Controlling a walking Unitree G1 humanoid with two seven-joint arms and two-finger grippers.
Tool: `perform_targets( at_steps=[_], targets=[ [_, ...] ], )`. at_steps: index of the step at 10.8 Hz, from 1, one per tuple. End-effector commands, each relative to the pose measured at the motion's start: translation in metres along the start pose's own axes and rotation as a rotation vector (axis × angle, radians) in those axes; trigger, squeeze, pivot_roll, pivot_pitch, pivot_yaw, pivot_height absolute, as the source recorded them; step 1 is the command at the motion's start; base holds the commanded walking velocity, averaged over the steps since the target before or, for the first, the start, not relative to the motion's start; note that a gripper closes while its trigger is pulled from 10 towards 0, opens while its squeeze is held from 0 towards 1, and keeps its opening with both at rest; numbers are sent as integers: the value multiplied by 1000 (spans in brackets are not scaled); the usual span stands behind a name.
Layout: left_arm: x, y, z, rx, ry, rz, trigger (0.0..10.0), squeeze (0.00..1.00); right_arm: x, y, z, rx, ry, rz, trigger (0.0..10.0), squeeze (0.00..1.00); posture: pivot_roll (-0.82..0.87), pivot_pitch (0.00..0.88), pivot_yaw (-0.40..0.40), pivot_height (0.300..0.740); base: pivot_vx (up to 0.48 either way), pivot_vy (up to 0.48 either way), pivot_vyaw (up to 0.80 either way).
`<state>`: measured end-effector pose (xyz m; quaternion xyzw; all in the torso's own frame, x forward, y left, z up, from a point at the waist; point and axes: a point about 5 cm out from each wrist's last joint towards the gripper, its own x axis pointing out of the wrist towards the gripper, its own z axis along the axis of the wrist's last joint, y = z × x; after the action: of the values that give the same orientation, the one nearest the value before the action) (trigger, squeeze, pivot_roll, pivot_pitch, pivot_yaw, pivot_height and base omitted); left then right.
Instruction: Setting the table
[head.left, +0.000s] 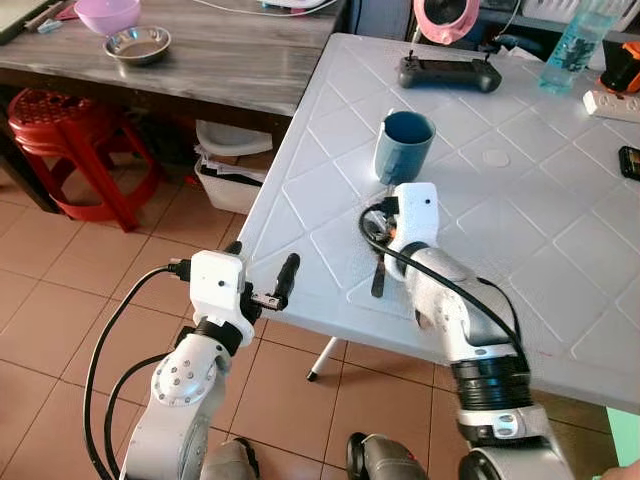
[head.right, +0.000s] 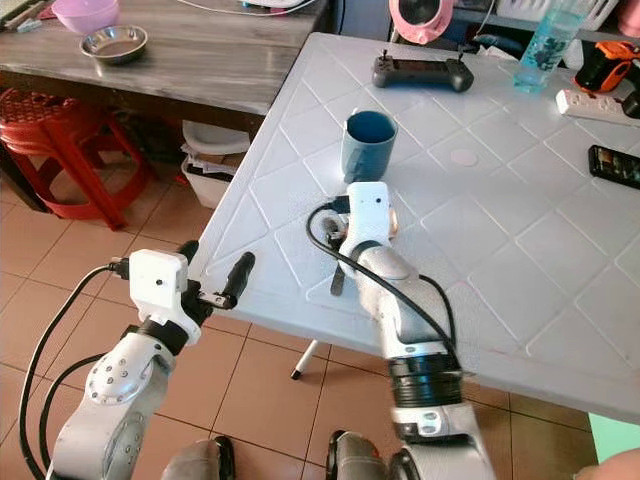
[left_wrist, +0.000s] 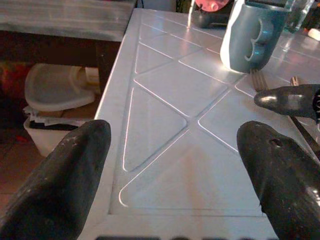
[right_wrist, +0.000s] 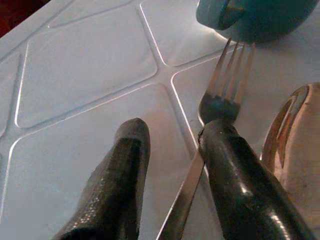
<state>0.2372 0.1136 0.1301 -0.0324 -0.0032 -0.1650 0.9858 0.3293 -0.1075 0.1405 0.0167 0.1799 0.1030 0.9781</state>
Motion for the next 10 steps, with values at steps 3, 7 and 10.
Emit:
perform_targets(
  at_steps=[3, 7, 10],
  targets=[
    [0, 1, 2, 1, -2, -4, 10000, 0, 2, -4, -31, -9, 121, -4, 9451, 0, 51, 187, 2, 740, 0, 0, 0],
    [0, 1, 3, 2, -3, -9, 10000, 0, -4, -9, -24, 28, 34, -76, 10000, 1000, 44, 195, 11, 740, 0, 0, 0],
    [0, 3, 3, 4, -1, -11, 10000, 0, -6, -10, -10, 31, -67, -97, 10000, 1000, 46, 201, 18, 740, 0, 0, 0]
  ],
)
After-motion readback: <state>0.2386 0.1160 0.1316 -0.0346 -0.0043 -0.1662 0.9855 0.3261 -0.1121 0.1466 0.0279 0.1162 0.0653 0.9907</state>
